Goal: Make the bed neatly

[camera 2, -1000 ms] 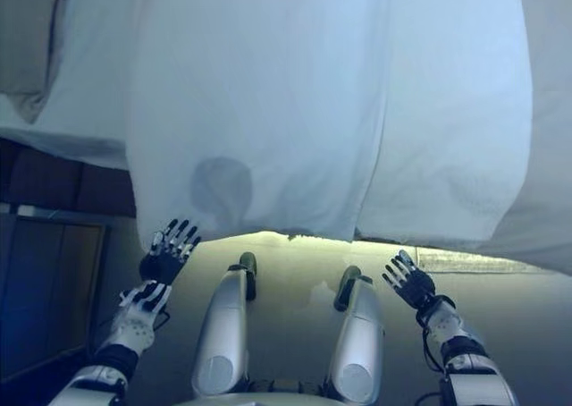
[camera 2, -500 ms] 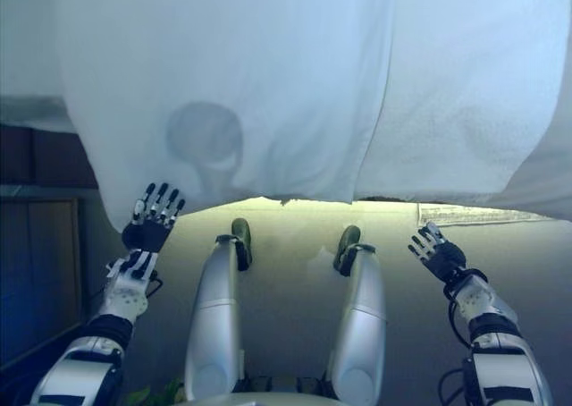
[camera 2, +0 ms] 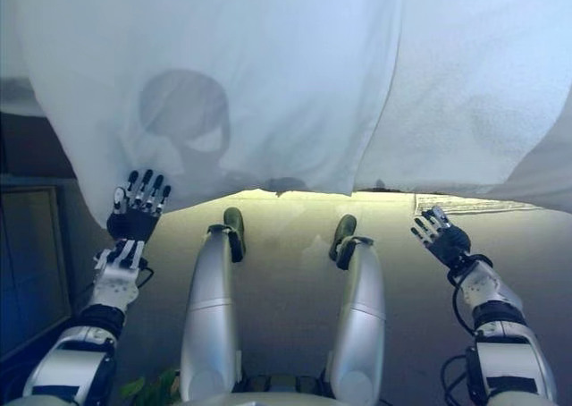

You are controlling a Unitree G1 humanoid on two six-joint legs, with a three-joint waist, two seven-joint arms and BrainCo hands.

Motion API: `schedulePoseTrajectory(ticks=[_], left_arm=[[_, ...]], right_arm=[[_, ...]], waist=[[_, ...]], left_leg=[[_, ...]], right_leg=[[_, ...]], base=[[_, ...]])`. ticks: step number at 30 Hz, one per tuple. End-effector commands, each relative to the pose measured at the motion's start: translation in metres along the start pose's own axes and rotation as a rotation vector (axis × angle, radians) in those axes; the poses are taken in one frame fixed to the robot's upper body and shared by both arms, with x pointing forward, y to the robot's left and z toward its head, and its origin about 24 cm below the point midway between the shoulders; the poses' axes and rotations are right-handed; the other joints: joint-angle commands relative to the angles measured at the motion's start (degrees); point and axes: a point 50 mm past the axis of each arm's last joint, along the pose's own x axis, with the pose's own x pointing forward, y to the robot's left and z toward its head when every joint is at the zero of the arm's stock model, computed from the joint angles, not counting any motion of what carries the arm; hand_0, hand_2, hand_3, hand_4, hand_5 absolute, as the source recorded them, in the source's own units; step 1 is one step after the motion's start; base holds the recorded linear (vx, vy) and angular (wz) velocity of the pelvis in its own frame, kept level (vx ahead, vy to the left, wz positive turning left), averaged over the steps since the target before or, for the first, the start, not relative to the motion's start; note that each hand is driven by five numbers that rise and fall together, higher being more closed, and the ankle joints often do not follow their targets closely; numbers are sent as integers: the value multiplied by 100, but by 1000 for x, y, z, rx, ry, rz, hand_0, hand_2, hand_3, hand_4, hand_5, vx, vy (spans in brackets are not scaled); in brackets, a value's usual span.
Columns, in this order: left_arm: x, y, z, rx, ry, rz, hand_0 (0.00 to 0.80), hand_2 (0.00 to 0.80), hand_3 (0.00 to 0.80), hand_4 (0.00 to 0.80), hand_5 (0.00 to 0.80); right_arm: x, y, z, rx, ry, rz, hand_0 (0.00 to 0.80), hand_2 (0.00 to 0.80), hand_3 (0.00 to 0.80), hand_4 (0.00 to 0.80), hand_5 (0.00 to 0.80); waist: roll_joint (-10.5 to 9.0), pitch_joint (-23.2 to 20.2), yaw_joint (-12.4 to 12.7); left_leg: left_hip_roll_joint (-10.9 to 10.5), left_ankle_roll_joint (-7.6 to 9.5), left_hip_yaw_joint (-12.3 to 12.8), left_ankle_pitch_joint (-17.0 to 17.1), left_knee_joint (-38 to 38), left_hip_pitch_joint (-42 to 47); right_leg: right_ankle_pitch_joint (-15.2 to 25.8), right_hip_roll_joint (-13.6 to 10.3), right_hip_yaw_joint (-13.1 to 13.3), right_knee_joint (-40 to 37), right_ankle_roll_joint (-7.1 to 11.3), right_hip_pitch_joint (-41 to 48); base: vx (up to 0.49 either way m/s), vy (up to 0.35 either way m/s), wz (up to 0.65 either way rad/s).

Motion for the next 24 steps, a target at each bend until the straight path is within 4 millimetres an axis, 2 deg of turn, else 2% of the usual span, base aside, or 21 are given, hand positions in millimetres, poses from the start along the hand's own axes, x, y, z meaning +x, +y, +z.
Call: schedulePoseTrajectory(ticks=[1,7,13,18,24], left_arm=[[-5,11,25,-41,-76,29,0,0,0,0,0],[-9,22,36,-126,-142,108,0,0,0,0,0],[-11,30,57,-185,-221,165,0,0,0,0,0],[-10,34,80,-252,-317,207,0,0,0,0,0],[-6,32,98,-275,-383,239,0,0,0,0,0]], right_arm=[[-13,-15,14,5,-65,-19,0,0,0,0,0],[-11,-12,19,3,-76,-5,0,0,0,0,0],[-17,-19,27,7,-104,-40,0,0,0,0,0],[-23,-27,42,-3,-134,-71,0,0,0,0,0],[-30,-31,56,-11,-167,-81,0,0,0,0,0]], waist=[[-82,65,94],[-41,66,90],[-36,66,58],[-50,65,36],[-50,65,38]], left_leg=[[10,-211,-332,-64,-251,234],[-33,-198,-321,-128,-127,128],[-40,-193,-331,-205,62,-41],[-74,-181,-359,-295,275,-237],[-117,-147,-373,-418,622,-598]], right_leg=[[339,-273,271,102,339,113],[281,-287,320,214,323,2],[214,-299,380,385,299,-182],[181,-313,434,520,297,-369],[136,-362,523,775,276,-727]], base=[[0,0,0],[11,23,-1],[30,44,-1],[32,83,-4],[16,81,-4]])
